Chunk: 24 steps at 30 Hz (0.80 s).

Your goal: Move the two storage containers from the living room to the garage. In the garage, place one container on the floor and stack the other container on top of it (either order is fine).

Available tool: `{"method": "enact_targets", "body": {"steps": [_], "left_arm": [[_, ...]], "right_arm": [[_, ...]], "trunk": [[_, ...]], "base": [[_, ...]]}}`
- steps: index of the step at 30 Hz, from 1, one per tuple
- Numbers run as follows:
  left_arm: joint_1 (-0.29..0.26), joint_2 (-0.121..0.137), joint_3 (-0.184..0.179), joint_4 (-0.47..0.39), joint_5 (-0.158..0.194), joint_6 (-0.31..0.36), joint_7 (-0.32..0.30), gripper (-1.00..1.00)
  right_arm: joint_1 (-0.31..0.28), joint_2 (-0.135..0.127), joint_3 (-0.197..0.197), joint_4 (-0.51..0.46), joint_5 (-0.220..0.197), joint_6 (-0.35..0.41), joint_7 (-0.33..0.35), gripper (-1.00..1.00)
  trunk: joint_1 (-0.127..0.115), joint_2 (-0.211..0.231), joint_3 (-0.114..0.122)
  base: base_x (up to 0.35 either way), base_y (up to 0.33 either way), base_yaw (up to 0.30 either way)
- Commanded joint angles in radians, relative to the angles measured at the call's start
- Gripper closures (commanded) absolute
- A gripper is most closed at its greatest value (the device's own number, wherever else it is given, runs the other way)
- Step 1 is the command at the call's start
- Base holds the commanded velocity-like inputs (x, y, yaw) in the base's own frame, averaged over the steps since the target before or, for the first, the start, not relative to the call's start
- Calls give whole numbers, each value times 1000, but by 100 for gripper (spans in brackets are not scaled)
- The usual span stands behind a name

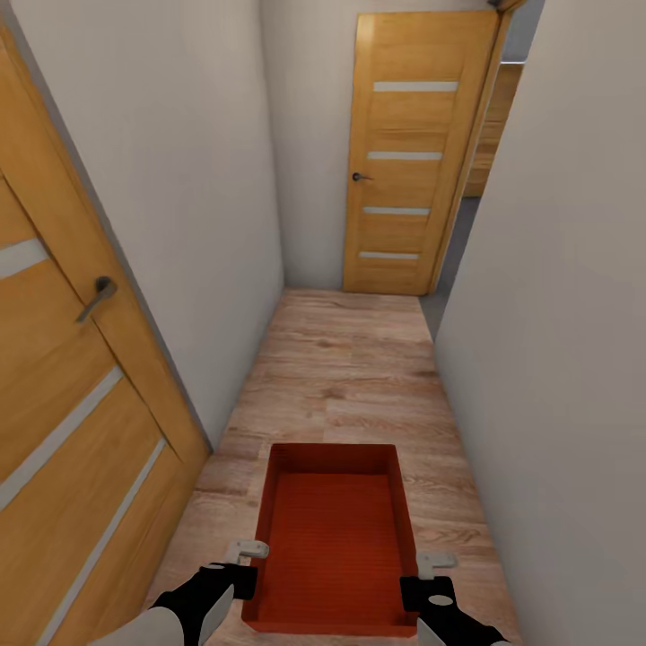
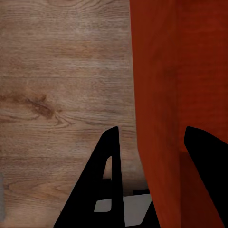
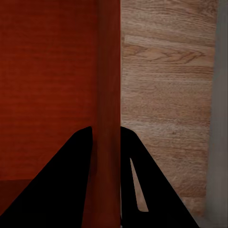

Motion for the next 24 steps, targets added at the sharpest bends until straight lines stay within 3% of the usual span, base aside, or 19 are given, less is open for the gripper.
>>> {"method": "enact_targets", "body": {"steps": [1,24], "left_arm": [[0,0,1,-2,-17,6,4,100],[0,0,1,-2,-17,6,4,100]], "right_arm": [[-1,0,-4,1,-5,-6,-5,100],[-1,0,-3,1,-5,-6,-5,100]], "trunk": [[1,-1,-1],[1,-1,-1]], "base": [[325,0,-10],[324,0,0]]}}
